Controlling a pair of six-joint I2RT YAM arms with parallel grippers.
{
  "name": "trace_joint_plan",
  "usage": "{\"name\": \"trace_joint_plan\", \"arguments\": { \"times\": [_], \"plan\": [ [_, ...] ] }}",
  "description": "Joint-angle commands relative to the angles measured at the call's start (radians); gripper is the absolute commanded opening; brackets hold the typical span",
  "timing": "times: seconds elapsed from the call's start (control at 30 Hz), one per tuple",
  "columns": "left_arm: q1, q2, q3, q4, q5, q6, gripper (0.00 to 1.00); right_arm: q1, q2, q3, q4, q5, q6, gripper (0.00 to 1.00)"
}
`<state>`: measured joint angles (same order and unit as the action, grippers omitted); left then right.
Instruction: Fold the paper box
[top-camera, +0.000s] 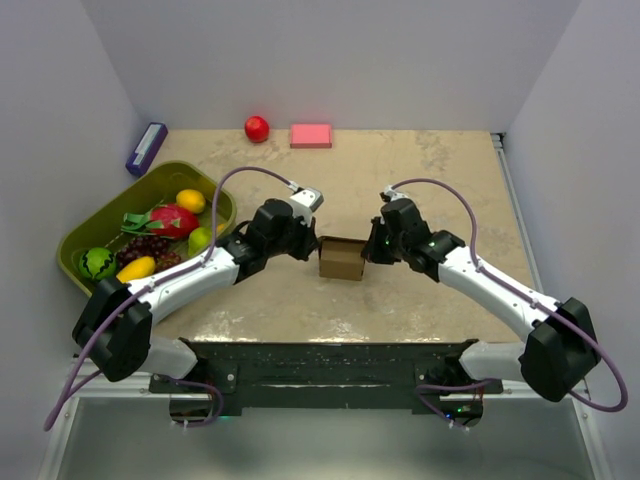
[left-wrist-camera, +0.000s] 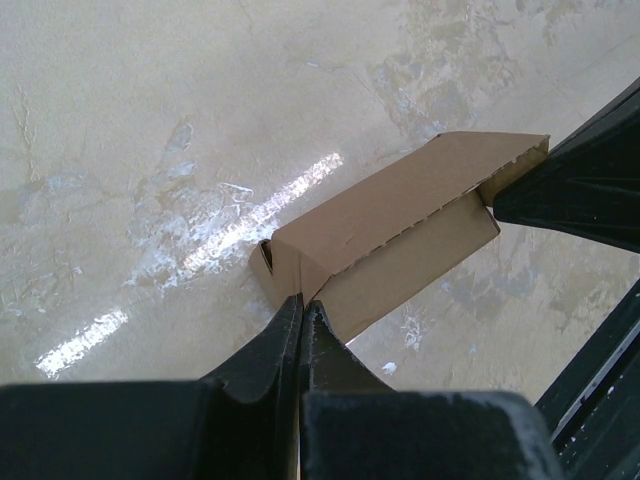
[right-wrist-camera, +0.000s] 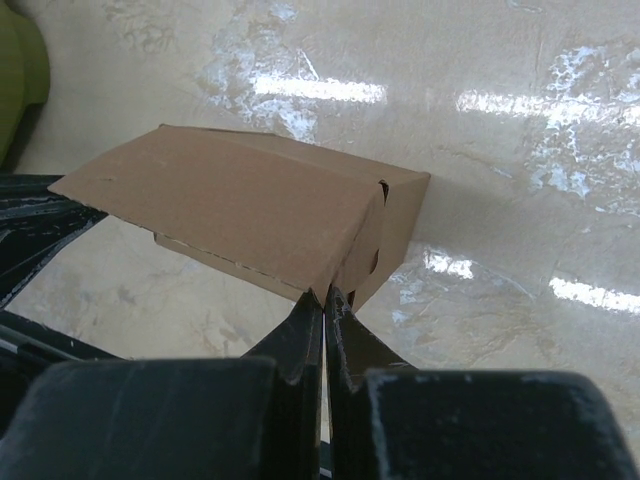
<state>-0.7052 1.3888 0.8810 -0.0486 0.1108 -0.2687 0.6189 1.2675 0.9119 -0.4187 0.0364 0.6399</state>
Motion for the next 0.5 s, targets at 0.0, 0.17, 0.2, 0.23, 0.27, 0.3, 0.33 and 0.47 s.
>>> {"name": "trace_joint_plan", "arguments": {
  "times": [0.0, 0.17, 0.2, 0.23, 0.27, 0.3, 0.33, 0.47],
  "plan": [
    [-0.013, -0.013, 0.024, -0.065, -0.013, 0.022, 0.00, -0.019, -0.040, 0.005, 0.074, -0.035, 0.014, 0.00],
    [-0.013, -0.019, 0.029, -0.076, -0.039, 0.028, 0.00, -0.039, -0.048, 0.004, 0.072, -0.070, 0.010, 0.00],
    [-0.013, -0.020, 0.029, -0.076, -0.046, 0.026, 0.02, -0.041, -0.048, 0.004, 0.070, -0.066, 0.010, 0.00],
    [-0.013, -0.022, 0.029, -0.074, -0.046, 0.025, 0.09, -0.041, -0.049, 0.008, 0.061, -0.061, 0.007, 0.00],
    [-0.013, -0.025, 0.029, -0.071, -0.043, 0.022, 0.21, -0.041, -0.048, 0.010, 0.058, -0.047, 0.004, 0.00],
    [-0.013, -0.028, 0.026, -0.062, -0.034, 0.020, 0.24, -0.041, -0.049, 0.013, 0.040, -0.040, -0.005, 0.00],
    [-0.013, -0.033, 0.024, -0.056, -0.033, 0.017, 0.27, -0.041, -0.048, 0.018, 0.034, -0.039, -0.009, 0.00],
    [-0.013, -0.051, 0.007, -0.016, -0.026, -0.006, 0.51, -0.041, -0.046, 0.021, 0.003, -0.016, -0.037, 0.00]
  ]
}}
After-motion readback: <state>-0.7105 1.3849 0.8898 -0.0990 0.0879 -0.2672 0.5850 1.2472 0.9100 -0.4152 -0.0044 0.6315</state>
